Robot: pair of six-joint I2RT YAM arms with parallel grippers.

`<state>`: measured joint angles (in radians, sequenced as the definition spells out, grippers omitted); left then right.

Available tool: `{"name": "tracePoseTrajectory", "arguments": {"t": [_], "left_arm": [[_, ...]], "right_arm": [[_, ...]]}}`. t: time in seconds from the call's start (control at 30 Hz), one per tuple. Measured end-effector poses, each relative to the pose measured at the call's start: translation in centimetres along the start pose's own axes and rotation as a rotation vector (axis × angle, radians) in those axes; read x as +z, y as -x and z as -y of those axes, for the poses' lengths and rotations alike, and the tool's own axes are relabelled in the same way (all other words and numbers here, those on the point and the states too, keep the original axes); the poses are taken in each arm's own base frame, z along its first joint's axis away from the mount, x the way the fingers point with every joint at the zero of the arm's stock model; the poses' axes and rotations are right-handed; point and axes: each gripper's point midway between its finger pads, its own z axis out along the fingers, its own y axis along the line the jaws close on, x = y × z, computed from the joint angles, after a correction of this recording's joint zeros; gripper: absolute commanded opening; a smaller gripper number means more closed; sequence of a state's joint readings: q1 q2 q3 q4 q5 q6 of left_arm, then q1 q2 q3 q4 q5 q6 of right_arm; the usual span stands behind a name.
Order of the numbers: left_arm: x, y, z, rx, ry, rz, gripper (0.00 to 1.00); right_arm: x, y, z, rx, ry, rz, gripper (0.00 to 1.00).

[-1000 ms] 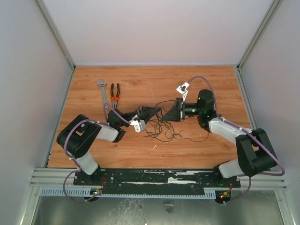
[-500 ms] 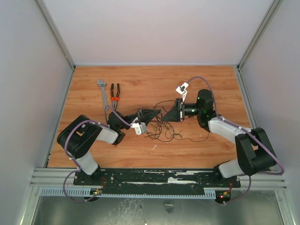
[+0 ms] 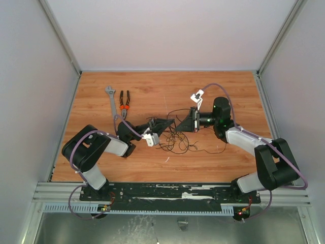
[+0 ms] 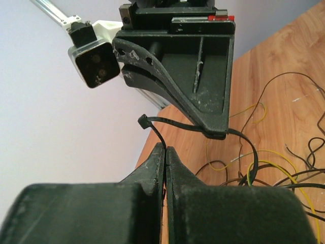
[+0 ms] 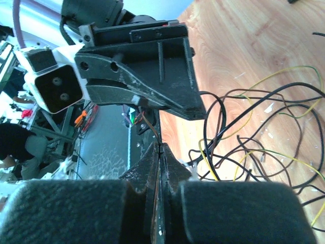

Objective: Zip-tie the wires
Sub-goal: Tie the cable at the center of the board.

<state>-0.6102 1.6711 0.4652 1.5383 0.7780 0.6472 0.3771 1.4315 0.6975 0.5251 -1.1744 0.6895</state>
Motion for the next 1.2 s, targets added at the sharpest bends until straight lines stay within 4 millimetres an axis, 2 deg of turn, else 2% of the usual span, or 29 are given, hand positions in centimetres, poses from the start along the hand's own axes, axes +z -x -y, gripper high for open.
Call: {"name": "tracePoseTrajectory", "arguments": {"t": [0.2, 0.53, 0.77, 1.0, 1.2], "left_arm": [[0.1, 0.1, 0.1, -0.001, -0.002, 0.003, 0.0], [0.2, 0.3, 0.7, -0.011, -0.013, 0.006, 0.0], [0.1, 0.0, 0.3, -0.022, 0.01, -0.011, 0.0], [0.0, -0.4, -0.1, -0.031, 0.034, -0.029, 0.0], [-0.3, -0.4, -0.1, -0.045, 0.041, -0.035, 0.0]], "right_arm": [[0.0, 0.2, 1.1, -0.021, -0.06, 0.029, 0.0], [-0.1, 1.0, 1.1, -0.085, -0.084, 0.063, 0.0], [-0.5, 0.9, 0.9, -0.129, -0.104, 0.079, 0.0], [-1.3, -0.5, 0.6, -0.185, -0.126, 0.104, 0.0], [-1.4, -1.7, 1.2, -0.182, -0.138, 0.105, 0.0]]}}
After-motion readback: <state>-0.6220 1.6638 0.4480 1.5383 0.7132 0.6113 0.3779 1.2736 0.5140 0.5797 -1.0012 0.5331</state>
